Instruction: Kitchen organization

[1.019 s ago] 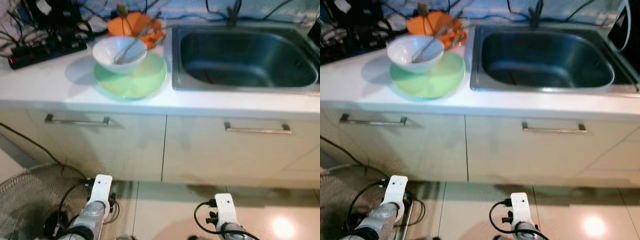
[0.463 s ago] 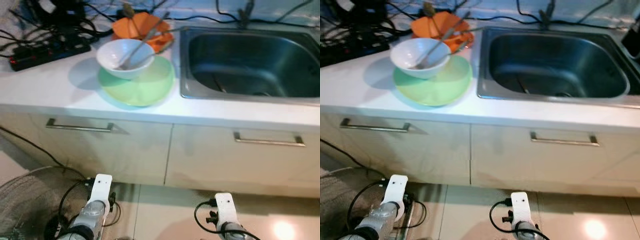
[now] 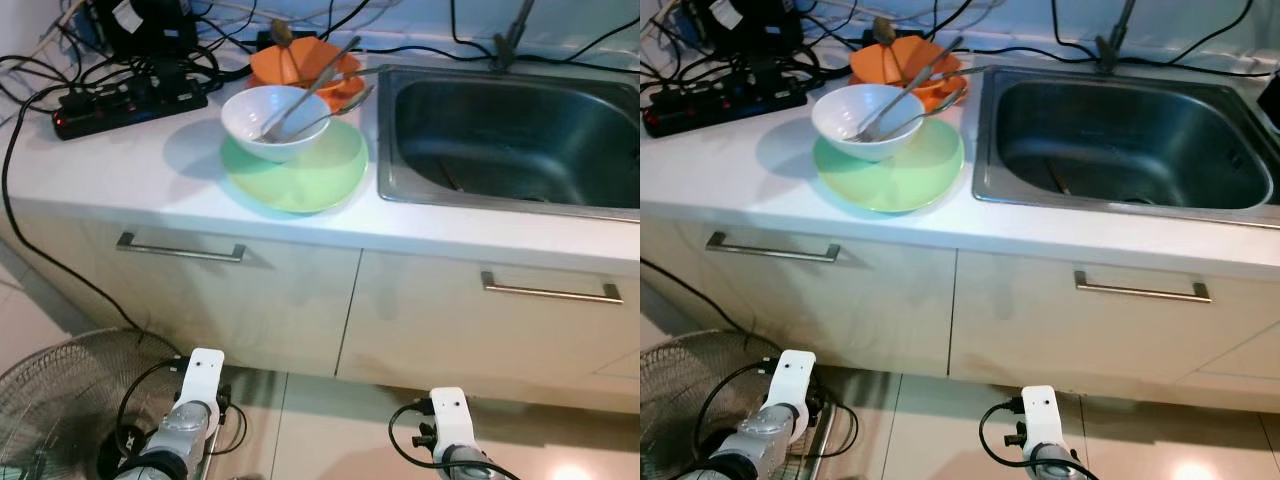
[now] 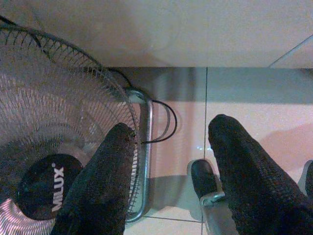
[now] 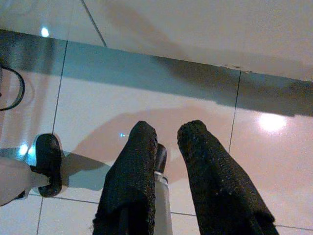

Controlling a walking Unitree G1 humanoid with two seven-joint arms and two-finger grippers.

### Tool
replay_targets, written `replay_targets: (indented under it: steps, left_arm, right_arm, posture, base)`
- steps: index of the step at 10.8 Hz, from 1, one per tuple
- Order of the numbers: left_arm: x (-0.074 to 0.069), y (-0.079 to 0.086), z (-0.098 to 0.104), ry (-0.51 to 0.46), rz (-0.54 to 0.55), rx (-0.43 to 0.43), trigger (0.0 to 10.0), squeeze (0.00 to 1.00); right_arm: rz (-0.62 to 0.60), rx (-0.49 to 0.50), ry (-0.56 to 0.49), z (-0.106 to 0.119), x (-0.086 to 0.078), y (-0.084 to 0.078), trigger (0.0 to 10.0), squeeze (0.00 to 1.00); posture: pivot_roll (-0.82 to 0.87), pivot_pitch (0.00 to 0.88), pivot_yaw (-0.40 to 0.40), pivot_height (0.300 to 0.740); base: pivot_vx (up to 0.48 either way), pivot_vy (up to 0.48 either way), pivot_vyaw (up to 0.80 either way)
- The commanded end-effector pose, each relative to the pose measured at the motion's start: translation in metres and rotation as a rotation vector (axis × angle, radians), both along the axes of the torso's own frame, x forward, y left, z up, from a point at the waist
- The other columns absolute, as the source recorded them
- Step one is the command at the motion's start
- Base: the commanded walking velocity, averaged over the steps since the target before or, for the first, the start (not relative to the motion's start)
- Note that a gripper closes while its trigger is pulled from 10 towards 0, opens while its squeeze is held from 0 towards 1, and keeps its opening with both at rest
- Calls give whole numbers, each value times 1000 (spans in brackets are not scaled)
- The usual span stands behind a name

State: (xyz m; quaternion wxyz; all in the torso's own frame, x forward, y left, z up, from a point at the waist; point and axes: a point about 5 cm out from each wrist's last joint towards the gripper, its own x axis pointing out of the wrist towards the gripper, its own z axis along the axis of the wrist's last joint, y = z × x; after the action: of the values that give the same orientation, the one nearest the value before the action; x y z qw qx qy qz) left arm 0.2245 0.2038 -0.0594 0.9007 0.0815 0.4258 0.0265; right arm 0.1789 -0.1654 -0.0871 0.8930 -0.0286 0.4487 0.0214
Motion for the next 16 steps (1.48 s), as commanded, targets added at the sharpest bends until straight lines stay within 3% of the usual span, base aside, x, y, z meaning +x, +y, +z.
replay_targets:
  steps: [1, 16]
  left_arm:
    - [-5, 2, -3, 20, 4, -3, 10000, 0]
    - [-5, 3, -3, 22, -3, 1, 10000, 0]
  right_arm:
    - [-8, -1, 18, -2, -5, -2, 10000, 0]
    - [0, -1, 21, -3, -6, -1, 10000, 0]
  posture:
    - [38, 70, 17, 740]
    - [38, 62, 18, 740]
  base:
    - [0, 0, 0]
    - [0, 0, 0]
